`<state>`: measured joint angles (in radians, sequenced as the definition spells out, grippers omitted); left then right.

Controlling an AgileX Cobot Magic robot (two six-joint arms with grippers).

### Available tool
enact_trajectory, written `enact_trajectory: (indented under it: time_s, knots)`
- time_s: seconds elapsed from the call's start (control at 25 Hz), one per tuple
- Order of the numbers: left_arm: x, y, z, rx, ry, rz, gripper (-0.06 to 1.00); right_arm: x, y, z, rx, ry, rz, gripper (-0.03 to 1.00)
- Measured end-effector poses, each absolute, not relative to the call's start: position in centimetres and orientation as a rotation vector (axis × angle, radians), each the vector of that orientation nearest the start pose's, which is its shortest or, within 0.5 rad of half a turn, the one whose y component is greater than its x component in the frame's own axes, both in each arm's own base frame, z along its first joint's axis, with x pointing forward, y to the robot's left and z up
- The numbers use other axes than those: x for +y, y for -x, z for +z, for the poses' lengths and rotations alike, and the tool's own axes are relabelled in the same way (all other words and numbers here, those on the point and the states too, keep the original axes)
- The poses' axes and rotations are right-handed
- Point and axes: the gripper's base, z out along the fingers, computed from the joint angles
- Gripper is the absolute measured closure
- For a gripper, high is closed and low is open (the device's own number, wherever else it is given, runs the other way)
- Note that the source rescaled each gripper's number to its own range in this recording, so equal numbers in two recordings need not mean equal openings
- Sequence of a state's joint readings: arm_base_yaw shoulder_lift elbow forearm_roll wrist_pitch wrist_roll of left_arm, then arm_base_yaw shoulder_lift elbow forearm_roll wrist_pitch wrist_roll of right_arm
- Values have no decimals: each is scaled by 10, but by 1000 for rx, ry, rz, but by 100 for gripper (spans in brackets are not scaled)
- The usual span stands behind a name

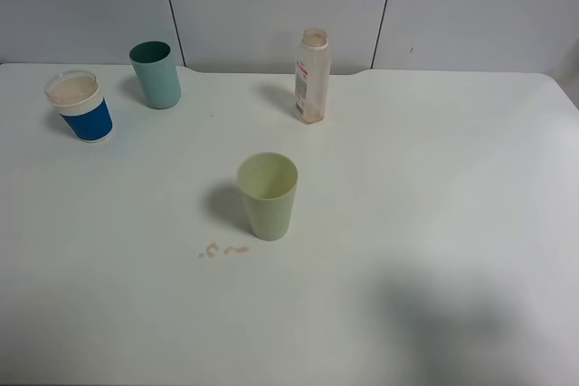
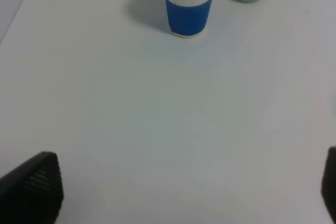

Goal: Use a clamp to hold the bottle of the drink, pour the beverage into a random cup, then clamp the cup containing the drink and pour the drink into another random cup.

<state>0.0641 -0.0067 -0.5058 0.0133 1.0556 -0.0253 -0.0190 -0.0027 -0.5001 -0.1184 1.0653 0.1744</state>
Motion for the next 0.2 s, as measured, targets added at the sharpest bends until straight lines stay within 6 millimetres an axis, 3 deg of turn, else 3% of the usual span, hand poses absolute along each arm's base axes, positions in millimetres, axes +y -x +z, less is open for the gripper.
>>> enact_trajectory:
  time_s: [0.2]
  knots:
    - [1,6,279,2025,91,40,-5,-9,6,277,2031,-203,-44,-3]
